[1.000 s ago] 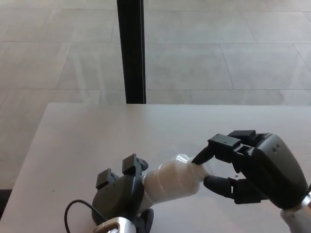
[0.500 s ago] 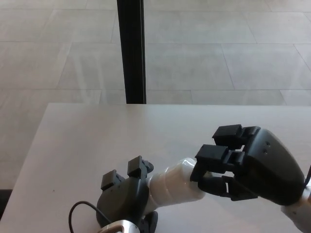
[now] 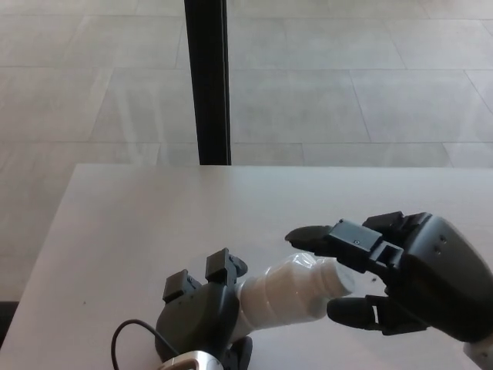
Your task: The robot uses its left hand to to lift the bottle kept on the middle of the desk and tilts it towards its right hand. It then uses its right hand to rotate its cap to open it and places the bottle and cap back on the desk
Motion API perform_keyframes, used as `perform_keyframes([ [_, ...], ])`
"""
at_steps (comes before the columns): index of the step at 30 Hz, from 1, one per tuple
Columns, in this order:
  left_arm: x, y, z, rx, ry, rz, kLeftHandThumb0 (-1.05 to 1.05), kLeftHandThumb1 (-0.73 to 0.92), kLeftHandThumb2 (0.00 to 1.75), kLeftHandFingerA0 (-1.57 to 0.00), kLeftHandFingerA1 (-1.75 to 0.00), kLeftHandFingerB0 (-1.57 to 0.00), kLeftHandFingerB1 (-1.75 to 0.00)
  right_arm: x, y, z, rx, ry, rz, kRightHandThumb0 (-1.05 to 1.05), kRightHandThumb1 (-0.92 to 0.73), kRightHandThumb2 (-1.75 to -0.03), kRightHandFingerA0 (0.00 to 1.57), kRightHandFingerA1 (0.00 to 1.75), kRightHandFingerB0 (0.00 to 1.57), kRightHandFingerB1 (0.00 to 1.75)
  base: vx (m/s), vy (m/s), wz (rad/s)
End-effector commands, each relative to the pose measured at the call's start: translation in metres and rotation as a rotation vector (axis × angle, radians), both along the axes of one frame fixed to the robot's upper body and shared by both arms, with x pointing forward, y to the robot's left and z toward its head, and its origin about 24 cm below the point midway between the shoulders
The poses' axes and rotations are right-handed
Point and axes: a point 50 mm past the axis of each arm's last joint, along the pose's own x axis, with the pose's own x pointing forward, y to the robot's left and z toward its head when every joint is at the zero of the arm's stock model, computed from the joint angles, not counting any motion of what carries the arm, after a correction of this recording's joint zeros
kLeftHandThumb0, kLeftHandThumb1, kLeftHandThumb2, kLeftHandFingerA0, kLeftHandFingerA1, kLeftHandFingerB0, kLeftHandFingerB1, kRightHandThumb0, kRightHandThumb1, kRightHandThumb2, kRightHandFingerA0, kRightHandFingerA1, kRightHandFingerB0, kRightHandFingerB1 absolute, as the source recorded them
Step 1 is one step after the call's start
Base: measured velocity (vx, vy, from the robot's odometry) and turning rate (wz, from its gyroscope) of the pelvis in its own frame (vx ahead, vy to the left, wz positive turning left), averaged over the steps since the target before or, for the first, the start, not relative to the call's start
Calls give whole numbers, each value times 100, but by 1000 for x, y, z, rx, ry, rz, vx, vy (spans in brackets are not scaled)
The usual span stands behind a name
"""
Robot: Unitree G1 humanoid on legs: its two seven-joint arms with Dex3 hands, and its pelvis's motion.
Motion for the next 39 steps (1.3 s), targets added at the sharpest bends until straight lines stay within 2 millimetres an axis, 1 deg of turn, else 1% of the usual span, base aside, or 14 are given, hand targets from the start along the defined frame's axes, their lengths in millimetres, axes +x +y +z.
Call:
perform_keyframes([
  [1, -12, 8, -25, 7, 128, 11, 17, 43, 131, -89, -164, -81, -127, 2, -24, 20, 200, 244, -174, -77, -71, -68, 107, 170, 22, 42, 0, 0, 0],
  [12, -13, 11, -27, -9, 139, 32, 14, 48, 125, -85, -165, -77, -124, -5, -52, 38, 287, 321, -271, -85, -78, -63, 112, 157, 25, 42, 0, 0, 0],
  [13, -13, 11, -27, -7, 135, 26, 14, 47, 127, -86, -163, -78, -126, -5, -55, 36, 272, 342, -287, -86, -62, -97, 121, 146, 22, 51, 0, 0, 0],
  [14, -13, 10, -26, -3, 135, 27, 15, 48, 126, -86, -164, -78, -127, -5, -57, 33, 260, 370, -305, -85, -78, -63, 113, 158, 32, 41, 0, 0, 0],
  [17, -13, 9, -26, 7, 133, 25, 13, 49, 122, -85, -166, -76, -128, -5, -64, 22, 230, 450, -345, -84, -75, -63, 113, 158, 35, 41, 0, 0, 0],
  [19, -13, 9, -26, 7, 134, 26, 18, 53, 117, -109, -127, -90, -108, -5, -65, 16, 218, 482, -354, -85, -74, -63, 114, 157, 37, 40, 0, 0, 0],
  [20, -13, 9, -26, 9, 137, 26, 10, 51, 119, -84, -166, -75, -126, -5, -65, 14, 215, 497, -358, -86, -74, -63, 114, 157, 37, 40, 0, 0, 0],
  [25, -12, 9, -24, 12, 127, 15, 13, 46, 130, -88, -163, -80, -127, -6, -60, -2, 198, 586, -376, -85, -72, -63, 116, 156, 40, 41, 0, 0, 0],
  [26, -12, 9, -24, 13, 125, 12, 13, 45, 131, -89, -163, -81, -127, -6, -58, -4, 197, 595, -374, -91, -59, -94, 120, 146, 37, 50, 0, 0, 0],
  [27, -11, 9, -24, 10, 136, 21, 12, 48, 128, -87, -163, -79, -125, -6, -56, -6, 200, 602, -367, -84, -70, -64, 114, 159, 41, 41, 0, 0, 0],
  [34, -11, 8, -25, -1, 116, 23, 15, 46, 129, -88, -165, -80, -129, -2, -44, -12, 202, 641, -354, -85, -70, -62, 115, 159, 39, 44, 0, 0, 0],
  [35, -11, 8, -25, -2, 116, 23, 19, 49, 118, -110, -127, -91, -105, -1, -42, -13, 208, 649, -352, -84, -70, -62, 115, 159, 39, 45, 0, 0, 0],
  [36, -12, 8, -25, 3, 120, 23, 12, 48, 126, -88, -162, -79, -121, 1, -41, -15, 219, 656, -348, -84, -69, -62, 116, 160, 38, 44, 0, 0, 0],
  [39, -12, 7, -25, 2, 126, 27, 14, 47, 128, -87, -164, -79, -129, 2, -39, -16, 231, 662, -347, -85, -61, -68, 115, 161, 36, 47, 0, 0, 0],
])
